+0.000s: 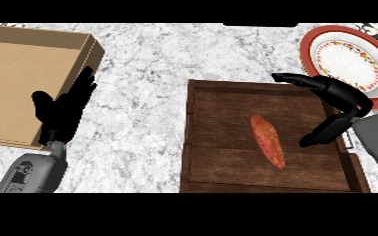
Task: Pick the sweet potato from the tray and place it in the plate
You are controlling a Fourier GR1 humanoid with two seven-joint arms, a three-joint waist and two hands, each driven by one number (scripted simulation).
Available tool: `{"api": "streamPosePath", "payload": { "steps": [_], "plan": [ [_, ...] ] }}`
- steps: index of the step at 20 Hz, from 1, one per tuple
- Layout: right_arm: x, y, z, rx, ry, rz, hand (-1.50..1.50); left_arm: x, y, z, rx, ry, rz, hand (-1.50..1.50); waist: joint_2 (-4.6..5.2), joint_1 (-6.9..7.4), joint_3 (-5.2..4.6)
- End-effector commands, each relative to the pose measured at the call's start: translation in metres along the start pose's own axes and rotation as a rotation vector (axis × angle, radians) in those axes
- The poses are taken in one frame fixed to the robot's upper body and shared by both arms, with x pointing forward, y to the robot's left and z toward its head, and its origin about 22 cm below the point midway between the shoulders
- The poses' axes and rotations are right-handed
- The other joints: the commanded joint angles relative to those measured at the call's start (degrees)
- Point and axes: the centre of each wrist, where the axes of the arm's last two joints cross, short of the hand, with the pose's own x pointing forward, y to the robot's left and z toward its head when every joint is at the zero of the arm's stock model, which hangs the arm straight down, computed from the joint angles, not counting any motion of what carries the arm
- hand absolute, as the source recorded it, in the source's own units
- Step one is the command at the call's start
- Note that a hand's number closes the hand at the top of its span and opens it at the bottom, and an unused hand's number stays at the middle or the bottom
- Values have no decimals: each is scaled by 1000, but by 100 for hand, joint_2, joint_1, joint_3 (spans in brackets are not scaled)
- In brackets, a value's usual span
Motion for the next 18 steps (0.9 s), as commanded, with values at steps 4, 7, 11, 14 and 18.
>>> {"api": "streamPosePath", "payload": {
  "steps": [4, 7, 11, 14, 18],
  "plan": [
    [6, -27, -15, 194, -64, 40, -150, -4, -11, -7, -6, 14, -14, 0, -19, -56, -7],
    [8, -12, -29, 284, -4, 101, -150, -10, 4, 8, 16, 7, 0, 0, -57, -76, -12],
    [9, -9, -23, 390, 56, 149, -150, -7, -3, 5, 7, 7, 7, 0, -59, -129, -13],
    [17, -14, -34, 421, 80, 270, -150, -13, 12, 11, 16, 9, 2, 0, -64, -106, -14],
    [12, -3, -39, 444, 107, 355, -150, -13, -6, 11, 18, 34, 2, 0, -73, -145, -14]
  ]
}}
